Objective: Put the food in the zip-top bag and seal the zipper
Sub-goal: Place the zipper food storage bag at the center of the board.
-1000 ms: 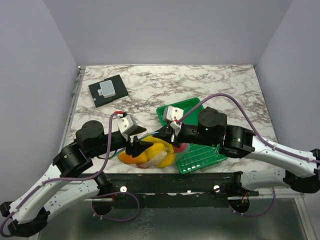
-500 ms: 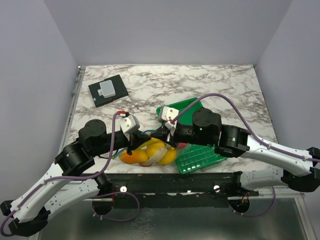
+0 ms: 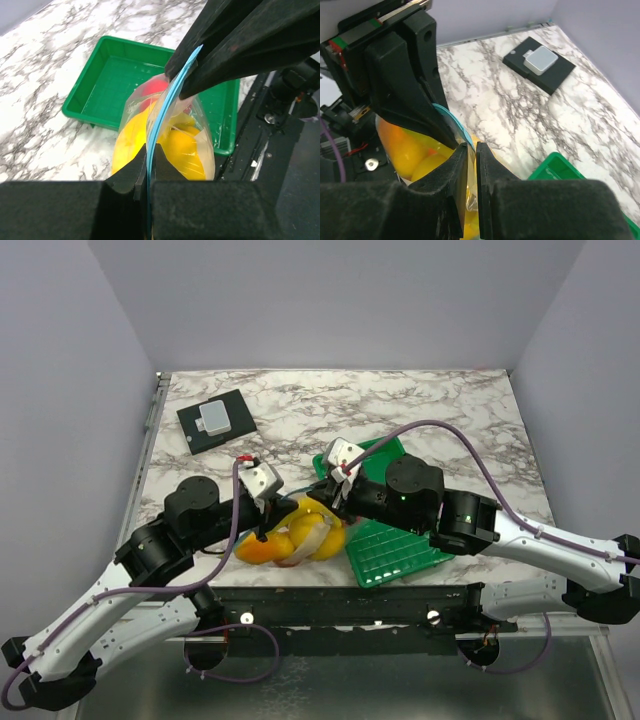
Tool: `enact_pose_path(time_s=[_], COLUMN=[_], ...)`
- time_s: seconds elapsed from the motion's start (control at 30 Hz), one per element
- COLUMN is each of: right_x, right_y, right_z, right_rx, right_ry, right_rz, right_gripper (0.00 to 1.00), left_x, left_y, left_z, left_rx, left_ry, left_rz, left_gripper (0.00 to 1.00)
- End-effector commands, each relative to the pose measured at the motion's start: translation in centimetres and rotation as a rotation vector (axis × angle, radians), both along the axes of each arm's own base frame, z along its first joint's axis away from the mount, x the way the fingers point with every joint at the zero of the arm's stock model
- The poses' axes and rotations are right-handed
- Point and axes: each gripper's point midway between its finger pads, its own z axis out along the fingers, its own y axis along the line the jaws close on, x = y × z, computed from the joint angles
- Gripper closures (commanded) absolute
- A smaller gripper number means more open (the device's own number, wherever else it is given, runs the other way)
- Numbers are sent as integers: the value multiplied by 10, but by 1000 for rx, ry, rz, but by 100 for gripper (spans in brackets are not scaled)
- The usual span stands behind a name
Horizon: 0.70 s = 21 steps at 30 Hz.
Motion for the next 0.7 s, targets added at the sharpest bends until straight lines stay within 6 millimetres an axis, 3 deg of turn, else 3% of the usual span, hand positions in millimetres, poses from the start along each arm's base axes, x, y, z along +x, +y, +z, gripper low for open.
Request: enact_pose_path(time_s=[0.0, 0.07, 0.27, 0.47, 0.67], right_x=[26, 35, 55, 73, 87], right_y=[-19, -28, -49, -63, -71], right_z=[15, 14, 9, -5, -30], right_rx=[45, 39, 31, -1, -37], right_ry=[-26, -33, -46, -25, 37], right_rz=[-186, -253, -420, -527, -559], right_gripper=[78, 71, 65, 63, 63], left_x=[25, 32, 61, 91, 108], left_y=[13, 18, 41, 71, 96], left_z=[-1, 1, 4, 6, 14], left_rx=[19, 25, 69, 147, 225], left_ry=[-25, -34, -68, -117, -180], left_rz=[155, 203, 407, 647, 817], left_gripper=[100, 100, 100, 100, 100])
